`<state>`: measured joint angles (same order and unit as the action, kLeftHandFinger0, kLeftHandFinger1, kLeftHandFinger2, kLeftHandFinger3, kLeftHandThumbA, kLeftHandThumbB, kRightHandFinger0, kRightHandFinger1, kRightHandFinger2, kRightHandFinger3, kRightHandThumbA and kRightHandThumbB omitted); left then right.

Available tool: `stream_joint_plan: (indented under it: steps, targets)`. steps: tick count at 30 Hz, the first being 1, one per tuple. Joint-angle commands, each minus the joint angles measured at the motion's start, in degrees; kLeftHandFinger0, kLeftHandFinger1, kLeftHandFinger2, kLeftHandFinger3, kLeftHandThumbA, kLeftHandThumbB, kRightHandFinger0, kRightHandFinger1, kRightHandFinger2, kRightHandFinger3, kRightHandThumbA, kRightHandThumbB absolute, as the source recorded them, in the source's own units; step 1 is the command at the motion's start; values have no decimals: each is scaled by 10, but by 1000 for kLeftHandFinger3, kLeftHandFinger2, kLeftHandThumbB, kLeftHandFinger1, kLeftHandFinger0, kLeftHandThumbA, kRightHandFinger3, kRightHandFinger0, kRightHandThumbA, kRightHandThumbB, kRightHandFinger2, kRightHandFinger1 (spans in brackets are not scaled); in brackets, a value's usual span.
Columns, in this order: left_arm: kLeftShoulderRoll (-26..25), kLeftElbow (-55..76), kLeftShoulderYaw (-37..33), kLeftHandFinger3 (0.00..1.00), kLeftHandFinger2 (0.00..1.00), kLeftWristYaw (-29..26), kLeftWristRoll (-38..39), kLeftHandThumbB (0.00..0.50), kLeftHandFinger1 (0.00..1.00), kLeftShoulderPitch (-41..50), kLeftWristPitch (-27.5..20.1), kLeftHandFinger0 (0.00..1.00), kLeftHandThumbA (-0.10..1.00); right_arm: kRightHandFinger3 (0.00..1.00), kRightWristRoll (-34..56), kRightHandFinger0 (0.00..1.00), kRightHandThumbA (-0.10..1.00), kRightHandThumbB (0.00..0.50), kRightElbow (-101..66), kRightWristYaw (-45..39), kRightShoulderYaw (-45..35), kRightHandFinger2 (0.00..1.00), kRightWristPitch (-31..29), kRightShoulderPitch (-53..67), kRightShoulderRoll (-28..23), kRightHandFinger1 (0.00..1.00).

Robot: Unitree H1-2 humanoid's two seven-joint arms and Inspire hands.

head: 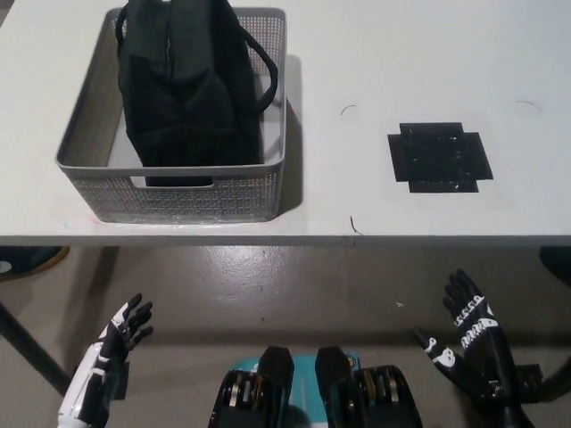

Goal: Use both hands to pick up a lunch bag on the right hand side and place it into a container on the left hand side

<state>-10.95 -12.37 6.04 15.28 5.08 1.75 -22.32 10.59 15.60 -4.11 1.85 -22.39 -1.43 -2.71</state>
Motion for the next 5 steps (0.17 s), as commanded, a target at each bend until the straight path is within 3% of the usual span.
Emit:
stream_joint_plan:
  steps: [1,5]
  targets:
    - [-9,11,1,1000,1000,-5,14,227,1000,-6,-17,1000,1000,1000,14,1000,1000,274,-16,-14,-9,1000,-27,-14,5,1000]
    - [-9,8,2,1000,1000,-7,14,234,1000,-16,-12,1000,1000,1000,21,1000,1000,274,-13,-16,-14,1000,-19,-25,6,1000]
